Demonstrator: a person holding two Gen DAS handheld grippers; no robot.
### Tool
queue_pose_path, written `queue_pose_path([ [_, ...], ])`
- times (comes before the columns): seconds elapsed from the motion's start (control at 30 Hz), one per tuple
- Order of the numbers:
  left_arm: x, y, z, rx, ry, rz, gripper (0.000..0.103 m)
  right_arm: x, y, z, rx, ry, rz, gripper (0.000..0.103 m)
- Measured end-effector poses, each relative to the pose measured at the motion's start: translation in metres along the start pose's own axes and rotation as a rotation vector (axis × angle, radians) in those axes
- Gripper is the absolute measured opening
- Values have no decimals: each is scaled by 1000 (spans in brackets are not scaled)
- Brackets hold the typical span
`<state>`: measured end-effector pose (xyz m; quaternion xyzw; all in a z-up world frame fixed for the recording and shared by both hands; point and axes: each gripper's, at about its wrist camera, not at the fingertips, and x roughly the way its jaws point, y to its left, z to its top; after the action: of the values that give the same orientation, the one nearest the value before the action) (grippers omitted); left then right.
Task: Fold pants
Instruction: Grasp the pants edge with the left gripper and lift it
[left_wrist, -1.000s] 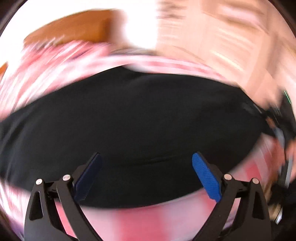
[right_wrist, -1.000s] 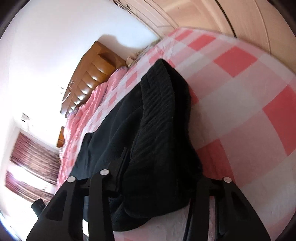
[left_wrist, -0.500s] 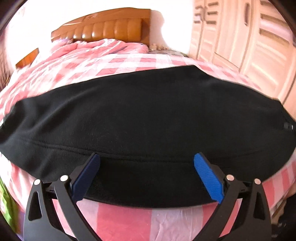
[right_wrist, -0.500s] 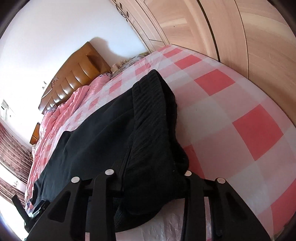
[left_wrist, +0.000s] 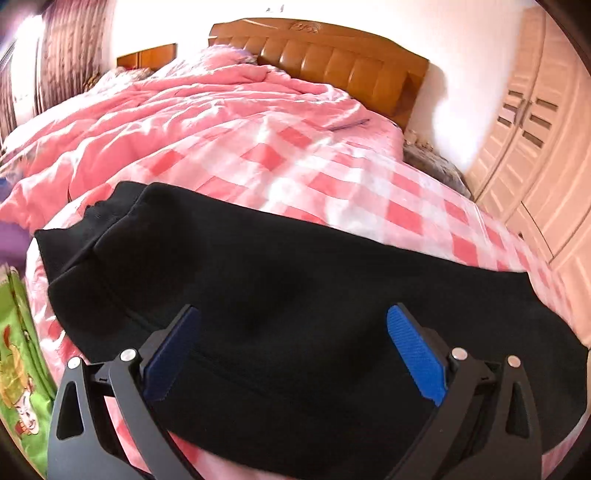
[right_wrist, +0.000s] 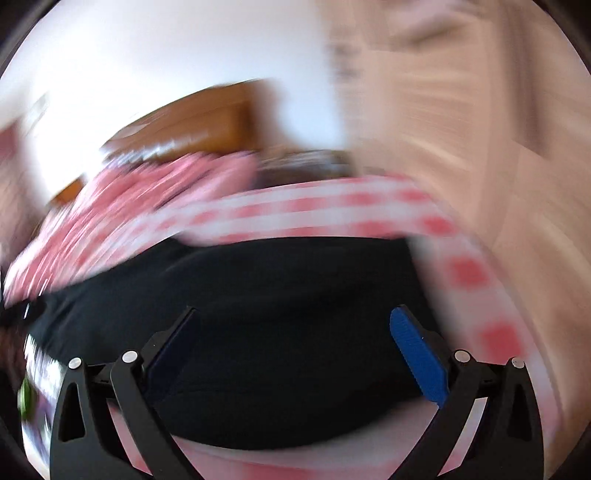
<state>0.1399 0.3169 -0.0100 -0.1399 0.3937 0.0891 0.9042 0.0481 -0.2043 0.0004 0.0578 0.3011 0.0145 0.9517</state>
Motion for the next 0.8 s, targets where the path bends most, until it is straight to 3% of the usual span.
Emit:
queue_pose_path([
  [0.07,20,-9,-3,41,52,-12,101,28,59,4,-129,44,102,99],
  [0.13,49,-19,-18,98,166,51,102,51,108,7,-216,72,185,99],
  [0.17,49,-17,-19,86,116,47,102,60,131,8,-259,85,208,99],
  [0.23,42,-18,-16,77,116,61,101,80,180,13,-354,121,257,99],
  [0.27,30,-19,-15,79,79,58,97,85,199,14,-389,127,287,99],
  [0.33,-10,-10,-12,58,-36,-11,98,94,240,17,-465,124,335,99],
  [0.43,-45,43,-4,-113,-101,-49,101,105,287,14,-540,141,389,99],
  [0.57,-57,152,-2,-433,-92,-89,99,119,325,4,-546,206,460,99],
  [0.63,-55,197,-2,-520,-91,-132,79,126,338,-3,-530,240,484,99],
  [0.67,-53,215,-3,-556,-82,-124,65,128,344,-7,-523,256,494,99],
  [0.7,-55,228,-3,-573,-79,-47,58,129,348,-9,-523,264,499,99],
  [0.73,-54,237,-2,-562,-69,80,56,130,353,-13,-529,273,504,99],
  [0.8,-50,246,-3,-530,-35,233,45,128,358,-17,-544,267,504,99],
])
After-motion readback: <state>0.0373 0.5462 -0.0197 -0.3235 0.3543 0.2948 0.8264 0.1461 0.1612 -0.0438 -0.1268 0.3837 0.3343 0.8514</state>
